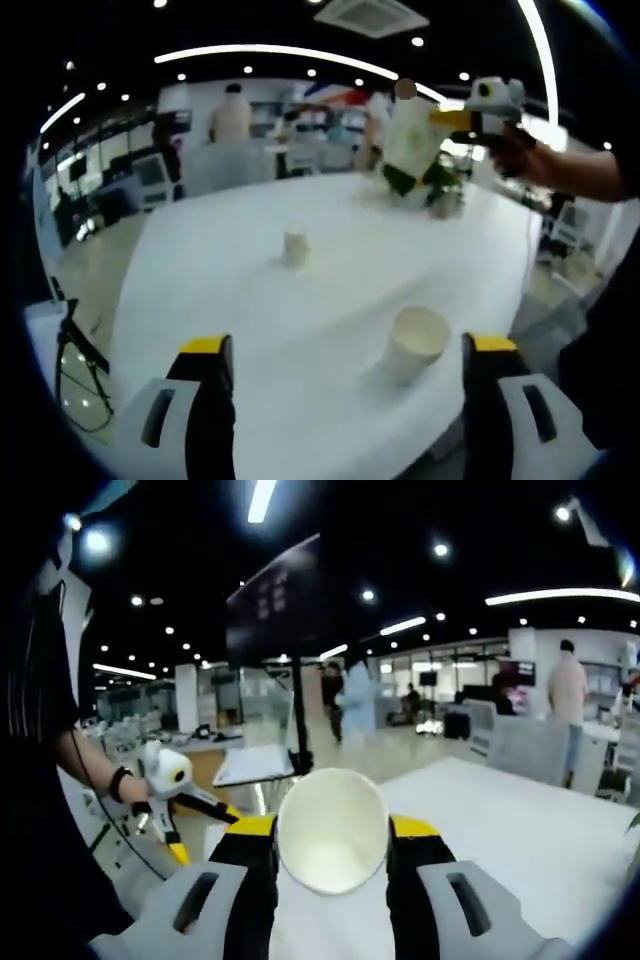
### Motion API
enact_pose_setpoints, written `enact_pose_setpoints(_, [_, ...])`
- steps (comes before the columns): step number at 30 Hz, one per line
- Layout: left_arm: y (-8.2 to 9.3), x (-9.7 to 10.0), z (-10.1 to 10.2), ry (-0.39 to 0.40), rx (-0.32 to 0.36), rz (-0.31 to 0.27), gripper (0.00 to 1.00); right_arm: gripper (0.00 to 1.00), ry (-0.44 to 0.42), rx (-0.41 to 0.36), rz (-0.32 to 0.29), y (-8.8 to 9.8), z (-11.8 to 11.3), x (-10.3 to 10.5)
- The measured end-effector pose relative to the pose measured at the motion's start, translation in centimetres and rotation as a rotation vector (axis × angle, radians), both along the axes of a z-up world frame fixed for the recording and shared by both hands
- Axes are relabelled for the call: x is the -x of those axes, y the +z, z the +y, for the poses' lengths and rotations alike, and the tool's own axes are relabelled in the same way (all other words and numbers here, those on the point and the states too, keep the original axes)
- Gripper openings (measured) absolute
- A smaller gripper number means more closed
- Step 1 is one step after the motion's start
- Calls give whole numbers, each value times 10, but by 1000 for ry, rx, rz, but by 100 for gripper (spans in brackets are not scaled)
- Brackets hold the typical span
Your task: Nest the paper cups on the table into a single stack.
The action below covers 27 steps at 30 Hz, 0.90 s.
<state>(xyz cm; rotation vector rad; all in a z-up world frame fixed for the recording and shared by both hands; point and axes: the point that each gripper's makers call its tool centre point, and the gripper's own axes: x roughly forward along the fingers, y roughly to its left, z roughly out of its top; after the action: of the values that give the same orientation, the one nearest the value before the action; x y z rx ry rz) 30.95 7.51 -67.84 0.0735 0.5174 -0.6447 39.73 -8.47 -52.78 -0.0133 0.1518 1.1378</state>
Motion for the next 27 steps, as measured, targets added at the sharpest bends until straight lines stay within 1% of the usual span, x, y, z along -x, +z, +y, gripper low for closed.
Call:
enact_pose_setpoints(2, [-1, 0, 1, 1, -6, -1, 93, 38, 14, -7, -5, 7, 4, 6])
enact_pose_setpoints(6, [-5, 0, 2, 15, 8, 6, 93, 38, 29, 7, -19, 6, 8, 10])
enact_pose_setpoints(10, [-5, 2, 0, 9, 7, 5, 93, 38, 50, -3, -9, 8, 13, 20])
enact_pose_setpoints(14, [-7, 4, 1, 8, 5, 8, 93, 38, 87, -1, -41, 15, 19, 36])
enact_pose_setpoints(17, [-8, 5, 2, 7, 8, 10, 93, 38, 124, -25, -57, 21, 25, 50])
enact_pose_setpoints(18, [-9, 5, 3, 9, 9, 10, 93, 38, 137, -22, -67, 21, 27, 54])
enact_pose_setpoints(20, [-11, 6, 4, 7, -3, 11, 92, 38, 174, -5, -91, 17, 32, 64])
enact_pose_setpoints(23, [-12, 7, 3, 7, 0, 15, 92, 37, 206, 17, -92, 5, 39, 74])
enact_pose_setpoints(24, [-12, 7, 3, 8, 1, 14, 92, 37, 213, 22, -88, 1, 41, 76])
enact_pose_setpoints(25, [-11, 7, 3, 10, 2, 14, 92, 37, 222, 36, -79, -8, 43, 79])
enact_pose_setpoints(26, [-11, 7, 3, 11, 1, 14, 92, 37, 225, 41, -73, -11, 44, 80])
enact_pose_setpoints(27, [-10, 6, 3, 9, -1, 10, 92, 37, 236, 36, -53, -18, 46, 83])
